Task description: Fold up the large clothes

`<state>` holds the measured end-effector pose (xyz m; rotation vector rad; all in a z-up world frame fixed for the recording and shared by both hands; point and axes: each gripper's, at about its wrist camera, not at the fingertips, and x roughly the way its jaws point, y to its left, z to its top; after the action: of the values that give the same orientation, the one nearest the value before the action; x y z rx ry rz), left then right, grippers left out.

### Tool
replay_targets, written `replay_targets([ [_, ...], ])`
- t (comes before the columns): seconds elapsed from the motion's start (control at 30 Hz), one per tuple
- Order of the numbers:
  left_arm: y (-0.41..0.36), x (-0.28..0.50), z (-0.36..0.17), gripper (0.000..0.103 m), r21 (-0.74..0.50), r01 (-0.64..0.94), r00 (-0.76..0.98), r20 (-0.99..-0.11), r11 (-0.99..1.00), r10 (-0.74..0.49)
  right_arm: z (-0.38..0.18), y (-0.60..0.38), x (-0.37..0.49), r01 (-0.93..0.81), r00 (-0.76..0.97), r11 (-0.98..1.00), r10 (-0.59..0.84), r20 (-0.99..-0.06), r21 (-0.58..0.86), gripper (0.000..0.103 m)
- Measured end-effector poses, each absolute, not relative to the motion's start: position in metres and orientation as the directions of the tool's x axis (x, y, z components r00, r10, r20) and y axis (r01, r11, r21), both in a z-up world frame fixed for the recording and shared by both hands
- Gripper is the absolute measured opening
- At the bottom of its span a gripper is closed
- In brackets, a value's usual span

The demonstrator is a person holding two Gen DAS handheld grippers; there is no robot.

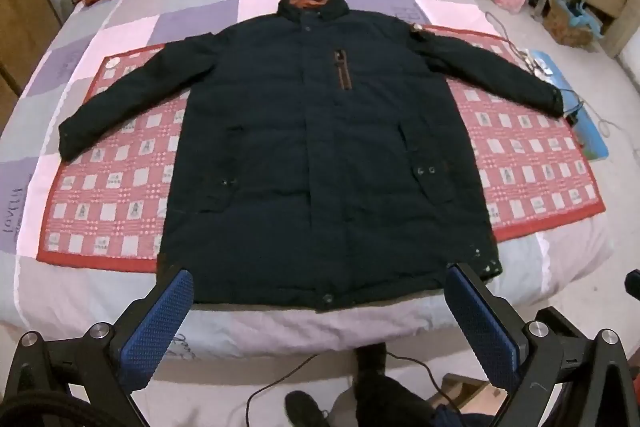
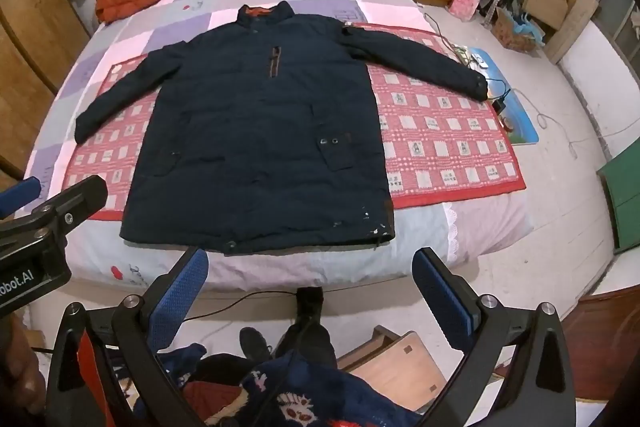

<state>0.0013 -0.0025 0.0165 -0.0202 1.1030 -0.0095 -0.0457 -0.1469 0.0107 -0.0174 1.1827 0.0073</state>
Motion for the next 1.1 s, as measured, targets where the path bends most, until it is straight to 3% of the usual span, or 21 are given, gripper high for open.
replay_targets([
  [1.1,0.020,-0.022,0.026,0.103,-0.020,-0.003,0.491,-0.871,1.000,-0.016,0.028,-0.127,-0.065,-0.016,0.406,1.000,0.014,-0.914,0.009,0.103],
])
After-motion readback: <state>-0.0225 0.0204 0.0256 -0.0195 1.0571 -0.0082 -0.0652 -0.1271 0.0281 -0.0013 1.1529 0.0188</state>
